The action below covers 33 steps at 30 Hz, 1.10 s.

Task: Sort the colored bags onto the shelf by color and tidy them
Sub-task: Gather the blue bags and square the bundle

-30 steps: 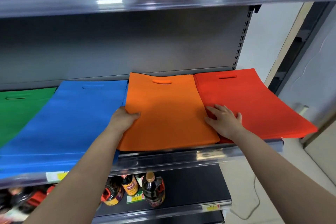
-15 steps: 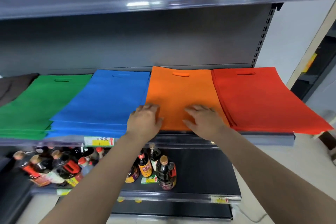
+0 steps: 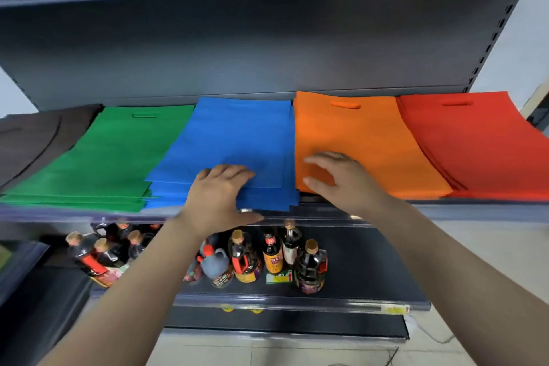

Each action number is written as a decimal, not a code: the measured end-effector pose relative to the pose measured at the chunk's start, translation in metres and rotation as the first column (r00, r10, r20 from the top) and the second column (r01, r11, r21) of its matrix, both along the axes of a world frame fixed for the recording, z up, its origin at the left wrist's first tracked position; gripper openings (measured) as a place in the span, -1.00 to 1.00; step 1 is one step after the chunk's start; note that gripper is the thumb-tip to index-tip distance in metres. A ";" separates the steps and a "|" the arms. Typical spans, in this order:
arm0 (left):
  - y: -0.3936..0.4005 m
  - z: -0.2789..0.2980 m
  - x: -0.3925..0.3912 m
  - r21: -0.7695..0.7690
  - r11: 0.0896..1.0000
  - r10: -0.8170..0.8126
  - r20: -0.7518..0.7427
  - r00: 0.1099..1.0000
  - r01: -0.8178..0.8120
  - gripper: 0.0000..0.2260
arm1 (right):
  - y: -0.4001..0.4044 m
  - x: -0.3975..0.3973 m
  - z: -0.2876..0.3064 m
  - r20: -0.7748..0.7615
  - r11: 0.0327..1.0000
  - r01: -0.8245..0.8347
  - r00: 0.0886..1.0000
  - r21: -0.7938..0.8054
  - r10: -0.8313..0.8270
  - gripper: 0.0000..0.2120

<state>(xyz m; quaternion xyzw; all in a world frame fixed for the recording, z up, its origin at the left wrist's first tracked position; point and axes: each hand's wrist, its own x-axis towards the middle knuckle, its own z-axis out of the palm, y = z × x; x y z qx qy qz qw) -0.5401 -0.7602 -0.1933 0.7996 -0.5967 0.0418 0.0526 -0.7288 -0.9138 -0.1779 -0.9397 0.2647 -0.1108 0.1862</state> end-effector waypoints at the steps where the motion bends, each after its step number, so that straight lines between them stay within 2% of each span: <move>1: 0.004 -0.002 0.012 0.050 0.998 -0.038 0.027 0.999 0.037 -0.20 | 0.006 0.009 -0.002 0.011 1.000 0.000 1.000 -0.002 0.000 -0.55; 3: 0.006 -0.004 0.028 0.085 0.994 -0.071 0.045 0.996 0.067 -0.25 | 0.014 0.021 -0.005 0.040 0.999 0.031 0.999 0.025 -0.032 -0.59; 6: 0.007 -0.001 0.050 0.065 0.994 -0.085 0.022 0.996 0.084 -0.44 | 0.023 0.038 -0.011 0.085 0.988 0.119 0.988 0.096 -0.128 -0.66; 9: 0.005 0.001 0.059 0.053 0.982 -0.182 0.020 0.983 0.181 -0.55 | 0.028 0.046 -0.014 0.122 0.956 0.220 0.962 0.193 -0.246 -0.73; 14: -0.004 0.005 0.069 -0.005 0.969 -0.247 0.048 0.968 0.248 -0.68 | 0.034 0.048 -0.013 0.190 0.828 0.321 0.875 0.460 -0.445 -0.80; 16: -0.007 0.007 0.070 -0.014 0.973 -0.231 0.031 0.972 0.232 -0.71 | 0.035 0.045 -0.010 0.188 0.787 0.340 0.851 0.515 -0.491 -0.80; 21: -0.012 0.004 0.078 -0.104 0.990 -0.108 -0.125 0.986 0.095 -0.73 | 0.034 0.041 -0.011 0.070 0.807 0.362 0.894 0.467 -0.442 -0.76; 24: -0.014 0.002 0.082 -0.138 0.990 -0.067 -0.190 0.979 0.041 -0.74 | 0.032 0.045 -0.011 -0.014 0.881 0.365 0.925 0.301 -0.379 -0.77; 27: -0.016 0.000 0.087 -0.189 0.982 -0.030 -0.274 0.961 -0.023 -0.71 | 0.030 0.058 -0.004 -0.194 0.915 0.382 0.915 0.130 -0.355 -0.69; 30: -0.015 -0.003 0.094 -0.276 0.952 -0.005 -0.444 0.896 -0.131 -0.68 | 0.033 0.070 0.003 -0.413 0.933 0.360 0.851 0.010 -0.324 -0.54; 33: -0.015 -0.005 0.101 -0.350 0.888 0.021 -0.615 0.789 -0.297 -0.70 | 0.035 0.076 0.006 -0.504 0.939 0.342 0.805 -0.040 -0.315 -0.45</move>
